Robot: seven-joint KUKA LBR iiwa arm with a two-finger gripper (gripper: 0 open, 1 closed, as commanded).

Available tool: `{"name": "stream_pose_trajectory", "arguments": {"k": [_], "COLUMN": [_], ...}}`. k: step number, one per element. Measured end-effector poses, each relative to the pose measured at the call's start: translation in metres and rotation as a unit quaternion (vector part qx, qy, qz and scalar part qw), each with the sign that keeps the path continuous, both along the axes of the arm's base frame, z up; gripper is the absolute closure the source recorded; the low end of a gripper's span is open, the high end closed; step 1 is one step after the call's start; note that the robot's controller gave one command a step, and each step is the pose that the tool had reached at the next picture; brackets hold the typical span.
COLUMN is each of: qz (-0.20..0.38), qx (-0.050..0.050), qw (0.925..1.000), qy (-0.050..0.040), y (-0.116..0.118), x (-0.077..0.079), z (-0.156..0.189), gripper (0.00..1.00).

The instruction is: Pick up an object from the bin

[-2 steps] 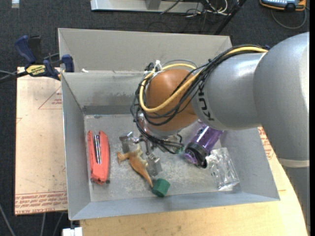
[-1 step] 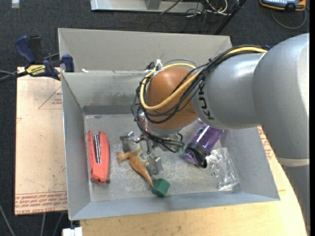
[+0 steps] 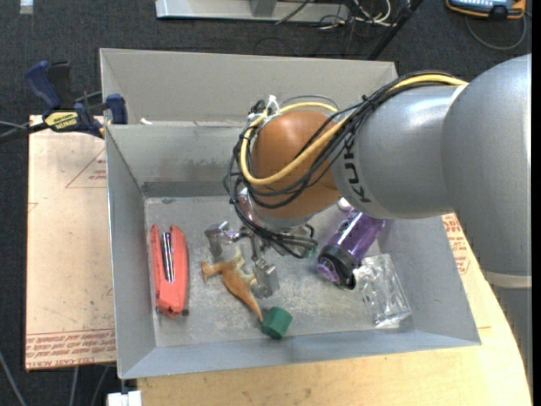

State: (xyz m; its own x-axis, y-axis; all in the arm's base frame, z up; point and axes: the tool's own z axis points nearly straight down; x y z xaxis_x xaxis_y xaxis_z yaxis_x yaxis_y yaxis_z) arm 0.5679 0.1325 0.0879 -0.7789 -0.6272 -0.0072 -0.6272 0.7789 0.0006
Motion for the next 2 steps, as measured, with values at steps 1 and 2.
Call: {"name": "stream_pose_trajectory", "arguments": {"k": [1,2], "qz": [0.003,0.023], "qx": [0.000,0.001], "qw": [1.0000,0.9997], "qy": [0.0001,-0.0010], "y": [0.012,0.029], "x": [-0.001,0.005], "z": [0.002,0.016], "gripper": [0.00,1.00]}}
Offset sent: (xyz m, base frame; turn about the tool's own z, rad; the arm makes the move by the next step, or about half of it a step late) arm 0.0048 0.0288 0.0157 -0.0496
